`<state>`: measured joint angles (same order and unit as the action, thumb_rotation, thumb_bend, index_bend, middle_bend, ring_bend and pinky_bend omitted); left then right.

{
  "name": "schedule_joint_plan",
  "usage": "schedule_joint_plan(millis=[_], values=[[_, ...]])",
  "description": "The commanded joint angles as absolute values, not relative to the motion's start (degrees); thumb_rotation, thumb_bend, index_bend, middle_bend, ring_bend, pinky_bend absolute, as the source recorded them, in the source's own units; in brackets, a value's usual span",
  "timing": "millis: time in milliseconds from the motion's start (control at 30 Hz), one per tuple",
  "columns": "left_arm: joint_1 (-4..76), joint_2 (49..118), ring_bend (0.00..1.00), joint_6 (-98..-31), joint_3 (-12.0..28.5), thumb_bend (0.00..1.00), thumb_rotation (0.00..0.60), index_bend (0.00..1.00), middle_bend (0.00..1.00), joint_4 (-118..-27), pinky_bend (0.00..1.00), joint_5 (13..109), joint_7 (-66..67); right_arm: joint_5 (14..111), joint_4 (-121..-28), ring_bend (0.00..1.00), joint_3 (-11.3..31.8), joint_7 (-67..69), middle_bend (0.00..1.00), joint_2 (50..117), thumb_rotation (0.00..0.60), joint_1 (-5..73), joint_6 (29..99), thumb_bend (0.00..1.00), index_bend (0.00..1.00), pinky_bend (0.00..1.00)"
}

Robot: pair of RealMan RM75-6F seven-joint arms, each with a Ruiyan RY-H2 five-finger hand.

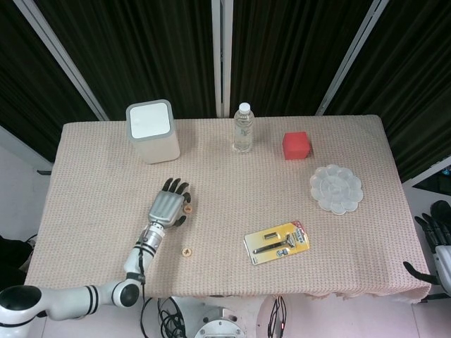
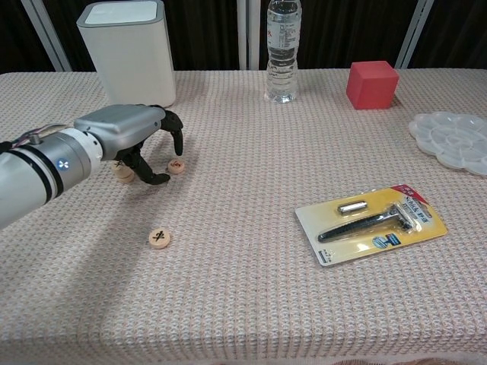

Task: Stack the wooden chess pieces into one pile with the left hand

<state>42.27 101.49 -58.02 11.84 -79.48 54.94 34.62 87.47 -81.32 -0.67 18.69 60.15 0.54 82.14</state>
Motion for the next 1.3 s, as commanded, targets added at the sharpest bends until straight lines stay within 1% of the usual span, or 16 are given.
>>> schedule_joint_plan(millis=[33, 467, 1000, 1133, 1300], values=[[42.5, 101.6, 0.00, -57.9, 11.8, 0.26, 0.600, 0.38, 0.12, -79.2, 0.00, 54.8, 34.5, 87.5, -81.3, 0.00, -0.7, 18.7, 0.00, 60.1, 0.600, 0.6, 82.1, 0.15, 0.00, 0.00], [43.9, 102.2, 0.00, -57.2, 11.7, 0.26, 0.600, 0.40, 0.12, -78.2, 0.00, 53.1, 35.1, 87.3, -81.2, 0.00, -0.6, 18.7, 0.00, 60.2, 0.600, 0.7, 81.7, 0.15, 0.00, 0.00], [44.2, 102.3, 0.00, -58.2, 11.3, 0.28, 0.600, 0.49, 0.13, -78.0, 0.00, 52.8, 34.6, 87.1, -80.7, 0.00, -0.7, 19.1, 0.00, 60.4, 0.600, 0.5, 81.6, 0.15, 0.00, 0.00], [43.8, 102.2, 0.00, -59.0, 11.7, 0.28, 0.600, 0.51, 0.14, -78.5, 0.00, 52.6, 33.9, 87.0, -80.6, 0.00, -0.6, 19.1, 0.00, 60.4, 0.600, 0.5, 81.6, 0.15, 0.00, 0.00], [43.3, 100.5, 0.00, -60.2, 11.7, 0.29, 0.600, 0.52, 0.14, -80.9, 0.00, 53.2, 33.7, 87.0, -80.6, 0.00, -0.6, 19.3, 0.00, 60.3, 0.600, 0.4, 81.7, 0.15, 0.00, 0.00]])
